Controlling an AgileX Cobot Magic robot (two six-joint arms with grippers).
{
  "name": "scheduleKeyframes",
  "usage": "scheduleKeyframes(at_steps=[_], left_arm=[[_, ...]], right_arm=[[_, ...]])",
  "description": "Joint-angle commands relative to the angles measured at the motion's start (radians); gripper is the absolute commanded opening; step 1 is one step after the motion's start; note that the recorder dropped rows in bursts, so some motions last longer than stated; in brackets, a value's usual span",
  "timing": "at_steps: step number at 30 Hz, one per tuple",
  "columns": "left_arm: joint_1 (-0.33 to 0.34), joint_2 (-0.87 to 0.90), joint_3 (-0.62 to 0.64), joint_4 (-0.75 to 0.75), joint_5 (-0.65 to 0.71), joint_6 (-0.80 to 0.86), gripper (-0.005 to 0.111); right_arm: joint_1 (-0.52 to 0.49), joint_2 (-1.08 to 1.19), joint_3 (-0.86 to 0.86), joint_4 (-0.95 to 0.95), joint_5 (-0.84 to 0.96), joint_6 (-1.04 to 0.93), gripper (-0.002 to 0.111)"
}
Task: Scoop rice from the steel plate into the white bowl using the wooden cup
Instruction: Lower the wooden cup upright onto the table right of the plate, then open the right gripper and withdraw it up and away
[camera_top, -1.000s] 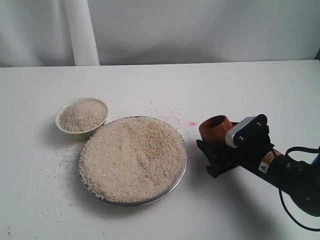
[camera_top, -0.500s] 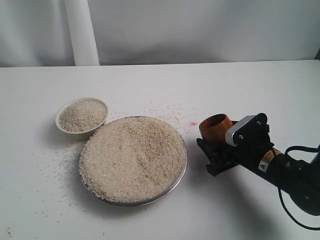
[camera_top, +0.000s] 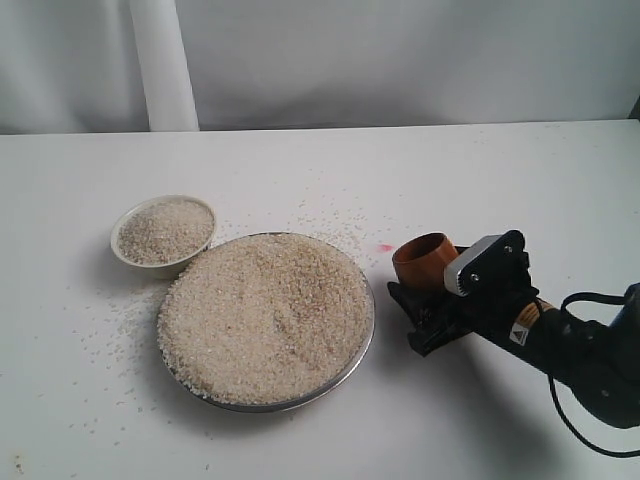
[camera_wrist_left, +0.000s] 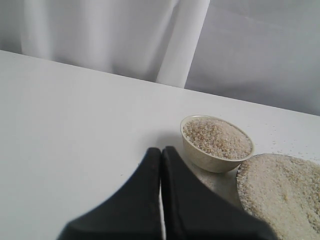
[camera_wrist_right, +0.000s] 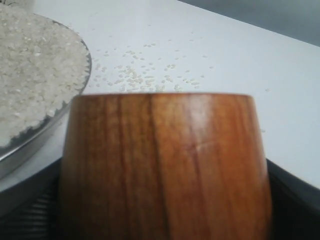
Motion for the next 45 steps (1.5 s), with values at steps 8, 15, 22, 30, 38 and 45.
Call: scheduleKeyframes(at_steps=[8, 15, 22, 30, 38, 45], left_arm=[[-0.006, -0.003, -0.001, -0.003, -0.007, -0.004, 0.000], [-0.006, -0.003, -0.001, -0.003, -0.007, -0.004, 0.000], [-0.006, -0.003, -0.001, -0.003, -0.007, -0.004, 0.000], [-0.006, -0.003, -0.001, -0.003, -0.007, -0.004, 0.000], [-0.006, -0.003, -0.001, -0.003, -0.007, -0.004, 0.000], [-0.006, -0.003, -0.001, -0.003, -0.007, -0.004, 0.000]], right_arm=[[-0.005, -0.008, -0.001, 0.005, -0.025, 0.026, 0.064], [-0.005, -0.008, 0.011, 0.005, -0.025, 0.051, 0.079], [-0.005, -0.021, 0.029, 0.007, -0.025, 0.036, 0.089], [-0.005, -0.079, 0.038, 0.029, -0.025, 0.021, 0.090], [-0.005, -0.283, 0.160, 0.108, -0.025, 0.018, 0.090], [-0.005, -0.657, 0.270, 0.023, -0.025, 0.219, 0.090]])
